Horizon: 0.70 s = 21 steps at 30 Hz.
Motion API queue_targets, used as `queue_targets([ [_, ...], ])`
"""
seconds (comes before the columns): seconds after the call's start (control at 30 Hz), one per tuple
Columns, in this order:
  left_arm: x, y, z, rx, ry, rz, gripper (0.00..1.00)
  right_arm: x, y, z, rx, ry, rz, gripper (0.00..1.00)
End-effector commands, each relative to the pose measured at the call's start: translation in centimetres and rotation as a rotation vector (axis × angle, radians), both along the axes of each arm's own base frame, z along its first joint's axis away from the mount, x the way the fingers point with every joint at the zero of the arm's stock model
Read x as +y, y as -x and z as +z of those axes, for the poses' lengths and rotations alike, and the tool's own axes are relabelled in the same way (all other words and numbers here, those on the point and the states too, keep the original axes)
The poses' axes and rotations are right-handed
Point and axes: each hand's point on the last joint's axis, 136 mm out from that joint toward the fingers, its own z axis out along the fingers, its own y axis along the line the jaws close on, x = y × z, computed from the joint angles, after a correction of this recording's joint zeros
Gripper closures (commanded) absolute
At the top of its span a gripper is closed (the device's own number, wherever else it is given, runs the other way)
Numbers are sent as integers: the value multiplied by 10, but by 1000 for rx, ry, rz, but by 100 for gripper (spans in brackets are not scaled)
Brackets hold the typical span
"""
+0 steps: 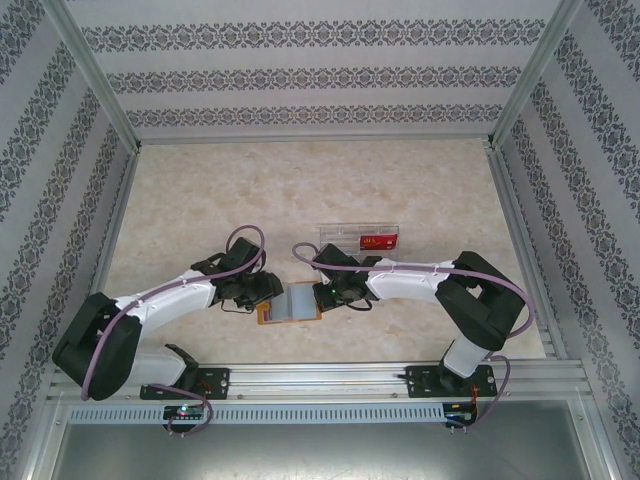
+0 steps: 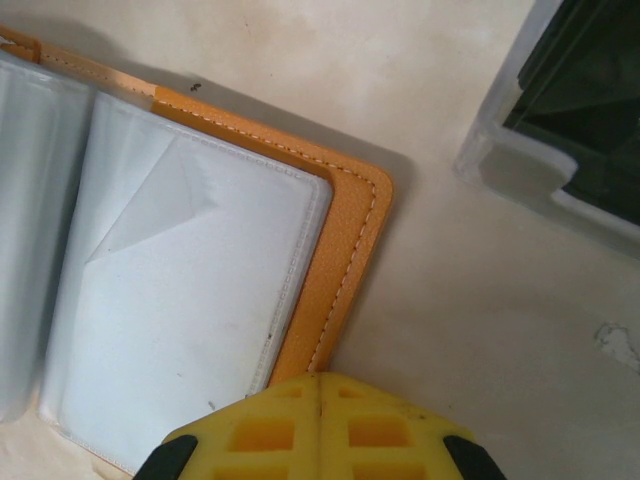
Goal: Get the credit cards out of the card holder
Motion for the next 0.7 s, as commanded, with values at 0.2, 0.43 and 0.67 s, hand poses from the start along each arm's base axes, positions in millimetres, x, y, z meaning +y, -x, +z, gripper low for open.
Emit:
queue_targets([
  [0.2, -5, 6, -15, 50, 27, -26, 53, 3, -3, 0, 3, -10, 4, 100],
  [0.43, -28, -5, -2, -1, 137, -66, 54, 4, -4, 0, 6, -13, 2, 100],
  [0.67, -29, -4, 0, 3, 136, -83, 44, 5, -5, 0, 6, -11, 0, 100],
])
